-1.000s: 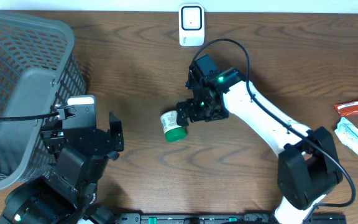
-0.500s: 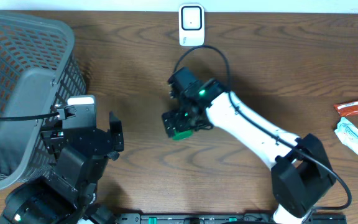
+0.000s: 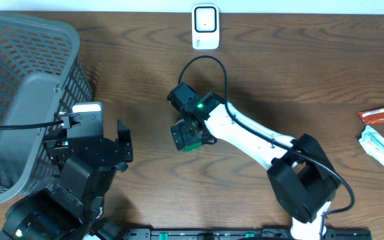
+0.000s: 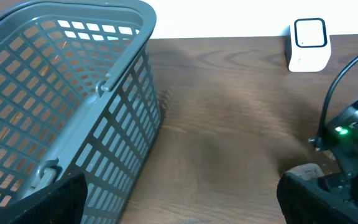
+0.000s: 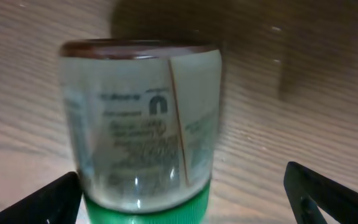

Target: Scan the item barcode

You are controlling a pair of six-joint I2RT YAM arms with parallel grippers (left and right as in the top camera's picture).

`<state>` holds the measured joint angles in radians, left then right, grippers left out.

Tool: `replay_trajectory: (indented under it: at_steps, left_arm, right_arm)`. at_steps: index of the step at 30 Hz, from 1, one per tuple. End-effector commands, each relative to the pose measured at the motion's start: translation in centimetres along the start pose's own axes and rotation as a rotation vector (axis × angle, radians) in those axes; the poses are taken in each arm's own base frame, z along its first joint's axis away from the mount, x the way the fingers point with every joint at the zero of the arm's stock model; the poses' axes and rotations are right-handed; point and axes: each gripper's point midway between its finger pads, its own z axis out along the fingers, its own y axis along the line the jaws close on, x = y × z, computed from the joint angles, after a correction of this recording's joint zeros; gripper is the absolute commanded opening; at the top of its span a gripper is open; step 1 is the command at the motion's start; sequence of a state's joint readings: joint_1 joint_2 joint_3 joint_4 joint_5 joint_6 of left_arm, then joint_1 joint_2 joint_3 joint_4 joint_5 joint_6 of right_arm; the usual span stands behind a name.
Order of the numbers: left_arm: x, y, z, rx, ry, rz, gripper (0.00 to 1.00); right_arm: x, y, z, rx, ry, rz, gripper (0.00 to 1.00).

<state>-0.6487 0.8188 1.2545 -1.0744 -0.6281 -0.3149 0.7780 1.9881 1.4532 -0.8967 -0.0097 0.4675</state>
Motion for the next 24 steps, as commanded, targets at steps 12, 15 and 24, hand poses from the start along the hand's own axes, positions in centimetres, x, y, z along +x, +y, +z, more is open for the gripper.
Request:
replay_trajectory:
  at_steps: [12, 15, 24]
  left_arm:
    - [-0.2, 0.4, -0.2, -0.012, -0.009, -0.011, 0.98]
    - [-0.2, 0.4, -0.2, -0.012, -0.009, -0.011, 0.98]
    - [-0.2, 0.4, -0.2, -0.012, -0.009, -0.011, 0.98]
  right_arm:
    - [0.6, 0.8, 2.8, -0.005, 0.043, 0.004, 0.77]
    - [0.6, 0.8, 2.8, -0.008, 0.044, 0.003, 0.72]
    - [1.3, 1.3, 2.1, -0.085, 0.110, -0.006, 0.60]
